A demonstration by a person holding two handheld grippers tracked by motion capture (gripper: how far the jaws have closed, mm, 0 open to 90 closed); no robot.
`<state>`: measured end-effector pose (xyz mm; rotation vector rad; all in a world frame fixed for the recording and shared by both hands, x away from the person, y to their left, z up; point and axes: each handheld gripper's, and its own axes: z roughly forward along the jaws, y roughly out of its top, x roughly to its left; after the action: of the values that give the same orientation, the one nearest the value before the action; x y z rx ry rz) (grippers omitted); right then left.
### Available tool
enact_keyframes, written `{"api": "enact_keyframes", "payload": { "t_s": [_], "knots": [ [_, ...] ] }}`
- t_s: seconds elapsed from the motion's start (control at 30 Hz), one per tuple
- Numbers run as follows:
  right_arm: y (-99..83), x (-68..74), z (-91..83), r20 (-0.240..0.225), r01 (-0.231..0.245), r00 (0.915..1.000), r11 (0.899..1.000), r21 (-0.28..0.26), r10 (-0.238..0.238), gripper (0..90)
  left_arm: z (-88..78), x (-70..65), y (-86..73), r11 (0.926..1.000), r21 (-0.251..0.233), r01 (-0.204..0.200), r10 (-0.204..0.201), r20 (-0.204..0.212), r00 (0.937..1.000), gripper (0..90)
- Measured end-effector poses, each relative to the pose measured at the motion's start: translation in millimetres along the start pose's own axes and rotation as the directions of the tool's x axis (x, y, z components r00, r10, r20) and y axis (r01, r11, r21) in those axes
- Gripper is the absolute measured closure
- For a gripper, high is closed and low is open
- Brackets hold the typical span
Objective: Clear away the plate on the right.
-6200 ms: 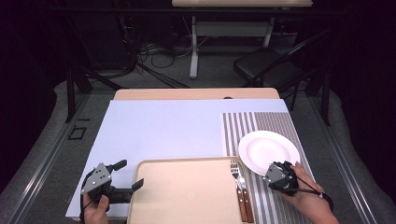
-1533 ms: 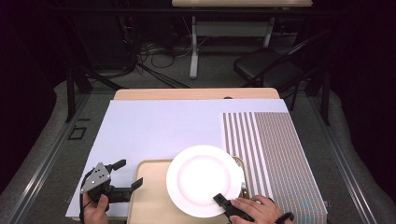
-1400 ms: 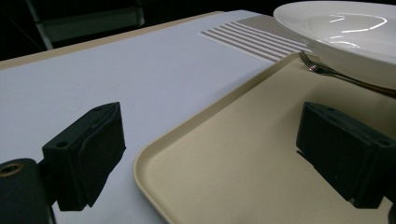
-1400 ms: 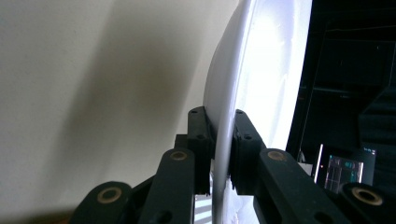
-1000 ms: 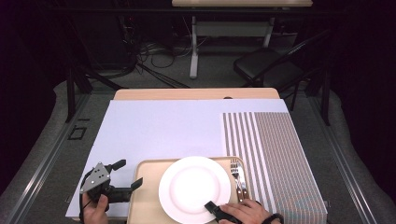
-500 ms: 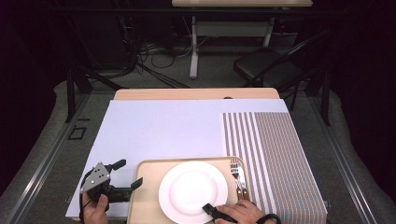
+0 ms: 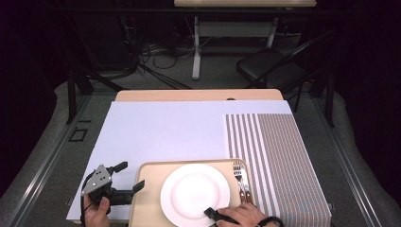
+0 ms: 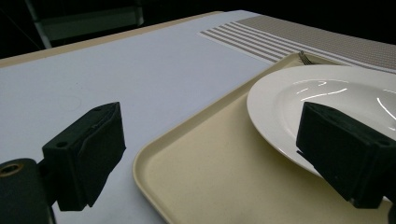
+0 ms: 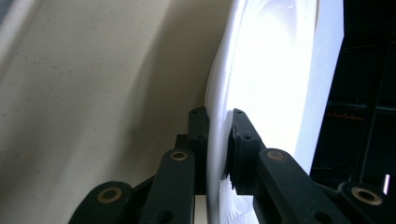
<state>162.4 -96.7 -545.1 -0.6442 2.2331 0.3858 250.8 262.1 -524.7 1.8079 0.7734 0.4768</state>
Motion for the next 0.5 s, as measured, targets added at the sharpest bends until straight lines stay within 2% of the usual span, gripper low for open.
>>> {"api": "enact_keyframes", "payload": {
  "t_s": [0.07, 0.13, 0.17, 0.23, 0.37, 0.43, 0.5],
  "knots": [
    [-1.1, 0.6, 1.5, -0.014, -0.024, 0.9996, 1.000, -0.014, 0.024, 81.1, 0.0, 0.2, -0.1, 1.0000, 0.000, 0.000, 0.000, 0.000, 1.0000, 8.2],
    [-1.3, -1.1, 0.7, -0.026, -0.028, 0.9993, 0.999, -0.014, 0.028, 79.9, 0.2, 0.1, -0.1, 1.0000, 0.001, 0.000, 0.000, 0.001, 1.0000, 8.2],
    [-1.9, -1.2, 0.8, -0.034, -0.051, 0.9982, 0.998, -0.021, 0.050, 79.3, 0.3, 0.0, -0.1, 1.0000, 0.000, 0.000, 0.000, 0.001, 1.0000, 8.2],
    [-2.5, -2.4, 0.1, -0.038, -0.057, 0.9977, 0.998, -0.017, 0.056, 79.0, 0.1, -0.1, 0.0, 1.0000, 0.000, -0.001, 0.001, 0.003, 1.0000, 8.2],
    [-4.2, -2.4, -1.4, -0.072, -0.102, 0.9924, 0.994, -0.028, 0.100, 76.5, -0.3, 0.0, 0.0, 1.0000, -0.002, 0.000, 0.000, 0.002, 1.0000, 8.2],
    [-4.6, -2.6, -0.5, -0.080, -0.093, 0.9929, 0.995, -0.044, 0.089, 76.3, -0.2, 0.0, 0.0, 1.0000, -0.002, 0.000, 0.000, 0.002, 1.0000, 8.2],
    [-4.6, -2.3, -0.4, -0.093, -0.093, 0.9917, 0.995, -0.035, 0.089, 75.9, 0.0, -0.1, 0.1, 1.0000, -0.001, -0.001, 0.001, 0.002, 1.0000, 8.2]
  ]
}}
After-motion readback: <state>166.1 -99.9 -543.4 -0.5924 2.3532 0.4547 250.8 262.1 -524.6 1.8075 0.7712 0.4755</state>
